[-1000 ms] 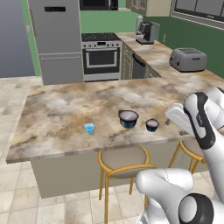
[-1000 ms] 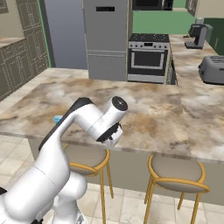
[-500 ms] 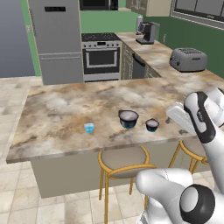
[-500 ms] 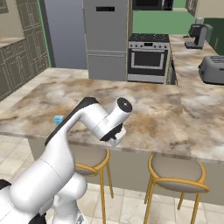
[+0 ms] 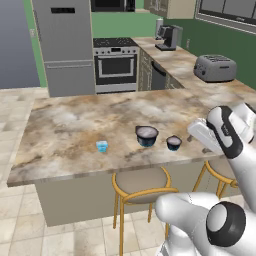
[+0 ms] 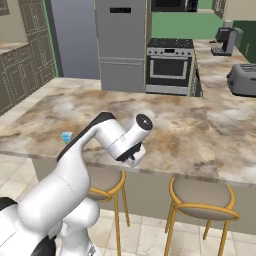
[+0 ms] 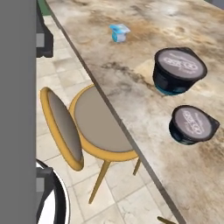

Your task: Stack the yogurt containers by placing the smaller containers on top of the larger containers.

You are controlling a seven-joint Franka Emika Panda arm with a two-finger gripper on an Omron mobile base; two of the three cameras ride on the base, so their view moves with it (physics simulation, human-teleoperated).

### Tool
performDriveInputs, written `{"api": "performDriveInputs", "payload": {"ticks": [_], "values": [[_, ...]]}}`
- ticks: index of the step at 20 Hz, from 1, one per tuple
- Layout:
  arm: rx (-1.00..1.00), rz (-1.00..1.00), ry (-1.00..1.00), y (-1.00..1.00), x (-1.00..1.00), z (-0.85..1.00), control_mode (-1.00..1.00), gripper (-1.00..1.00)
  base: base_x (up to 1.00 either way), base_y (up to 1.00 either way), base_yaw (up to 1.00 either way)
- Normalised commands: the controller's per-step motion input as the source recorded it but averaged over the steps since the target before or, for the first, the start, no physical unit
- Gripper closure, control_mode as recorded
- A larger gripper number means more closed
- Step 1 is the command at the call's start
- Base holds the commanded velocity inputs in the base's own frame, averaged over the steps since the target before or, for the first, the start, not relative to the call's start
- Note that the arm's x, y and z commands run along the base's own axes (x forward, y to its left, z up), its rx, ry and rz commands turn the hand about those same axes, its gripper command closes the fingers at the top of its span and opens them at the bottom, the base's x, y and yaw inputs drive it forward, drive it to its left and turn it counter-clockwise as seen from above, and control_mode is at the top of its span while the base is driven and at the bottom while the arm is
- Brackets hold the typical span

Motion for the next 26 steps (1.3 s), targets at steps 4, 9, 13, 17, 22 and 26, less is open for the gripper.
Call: {"api": "performDriveInputs", "payload": {"ticks": [4, 9, 13, 17, 22, 26], "values": [[0.0, 0.0, 0.0, -0.04, 0.25, -0.1, -1.0, -1.0, 0.0, 0.0, 0.0], [0.0, 0.0, 0.0, -0.08, 0.25, -0.14, -1.0, -1.0, 0.0, 0.0, 0.0], [0.0, 0.0, 0.0, -0.15, 0.23, -0.19, -1.0, -1.0, 0.0, 0.0, 0.0], [0.0, 0.0, 0.0, -0.08, 0.16, -0.13, -1.0, -1.0, 0.0, 0.0, 0.0], [0.0, 0.0, 0.0, 0.0, 0.12, -0.14, -1.0, -1.0, 0.0, 0.0, 0.0], [0.0, 0.0, 0.0, 0.0, 0.13, -0.12, -1.0, -1.0, 0.0, 0.0, 0.0]]}}
